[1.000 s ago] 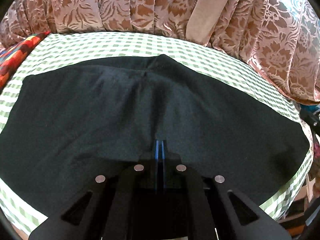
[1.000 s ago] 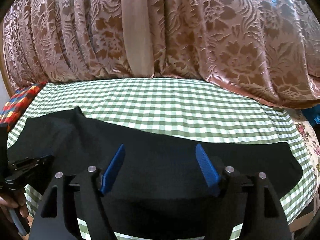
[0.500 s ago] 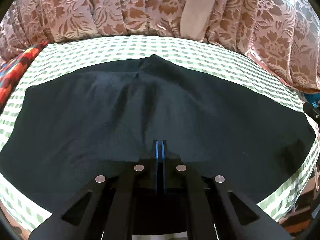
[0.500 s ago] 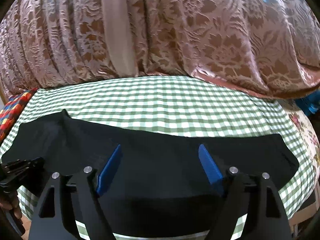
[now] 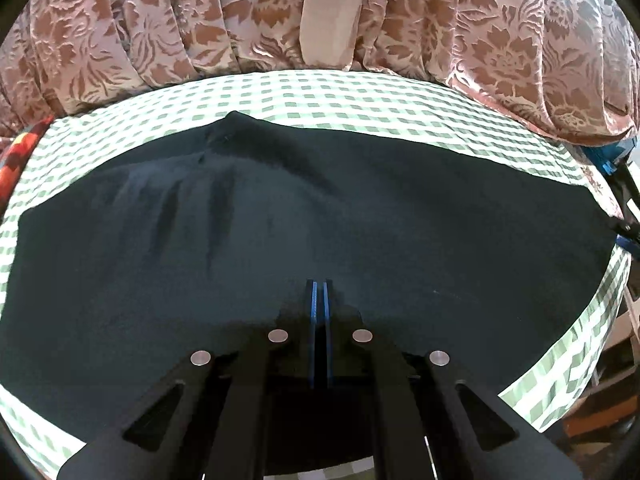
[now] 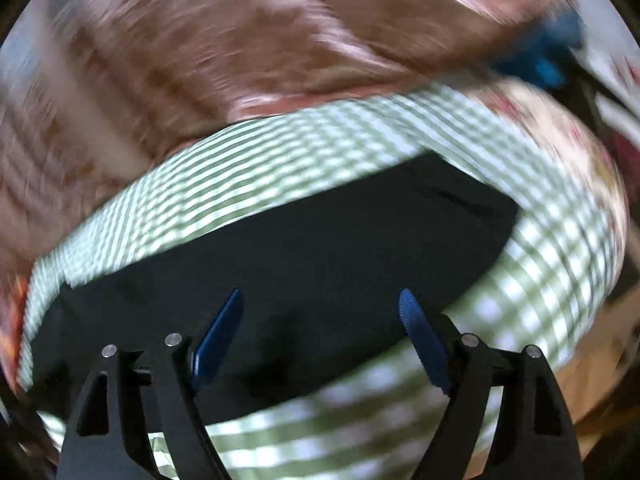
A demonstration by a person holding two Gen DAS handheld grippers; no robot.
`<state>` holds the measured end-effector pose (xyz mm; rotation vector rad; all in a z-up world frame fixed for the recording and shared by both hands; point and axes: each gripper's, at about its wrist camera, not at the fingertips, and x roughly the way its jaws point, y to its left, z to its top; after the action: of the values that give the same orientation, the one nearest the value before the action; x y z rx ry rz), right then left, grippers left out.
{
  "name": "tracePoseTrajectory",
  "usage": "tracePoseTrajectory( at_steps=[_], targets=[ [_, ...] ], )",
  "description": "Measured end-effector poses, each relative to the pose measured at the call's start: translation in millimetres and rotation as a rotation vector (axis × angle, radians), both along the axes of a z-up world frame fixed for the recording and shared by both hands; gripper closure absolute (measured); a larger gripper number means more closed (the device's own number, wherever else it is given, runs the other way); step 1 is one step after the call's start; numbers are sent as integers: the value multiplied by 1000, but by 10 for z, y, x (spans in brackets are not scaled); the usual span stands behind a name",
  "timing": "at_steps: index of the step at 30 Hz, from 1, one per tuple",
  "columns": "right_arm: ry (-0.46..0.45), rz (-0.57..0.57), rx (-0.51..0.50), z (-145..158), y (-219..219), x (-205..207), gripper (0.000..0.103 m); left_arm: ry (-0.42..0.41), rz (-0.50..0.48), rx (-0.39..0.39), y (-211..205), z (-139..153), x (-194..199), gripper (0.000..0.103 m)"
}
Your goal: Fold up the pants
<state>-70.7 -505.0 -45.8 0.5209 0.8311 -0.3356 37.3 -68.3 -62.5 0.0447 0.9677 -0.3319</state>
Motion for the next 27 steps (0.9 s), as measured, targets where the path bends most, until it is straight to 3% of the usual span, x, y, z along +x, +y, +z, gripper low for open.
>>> tracePoseTrajectory(
  at_steps=[4, 9, 13, 16, 18, 20, 24, 27],
  targets=[
    [-51, -181, 229, -212, -682, -404, 36, 14, 6, -32, 40, -30, 17, 102],
    [-118, -271, 408, -421, -1153, -562, 49, 32, 16, -71, 78, -36, 31, 102],
    [-156, -276, 450, -473, -1293, -478, 49, 34, 16, -72, 77, -36, 32, 102],
    [-148, -261, 472, -542, -1362, -307, 57, 35, 15, -69, 77, -38, 31, 102],
    [-127, -251, 455, -577, -1370, -167, 80, 36, 14, -69, 82, -38, 31, 102],
    [-133, -252, 486, -608, -1426, -126, 87, 43, 14, -75, 88, -33, 37, 102],
    [-198, -191, 463, -324, -1344, -104, 88, 59, 13, -113, 144, 4, 57, 102],
    [-276, -66, 451, 50, -1103, -34, 88, 79, 8, -190, 200, 51, 92, 102]
  ],
)
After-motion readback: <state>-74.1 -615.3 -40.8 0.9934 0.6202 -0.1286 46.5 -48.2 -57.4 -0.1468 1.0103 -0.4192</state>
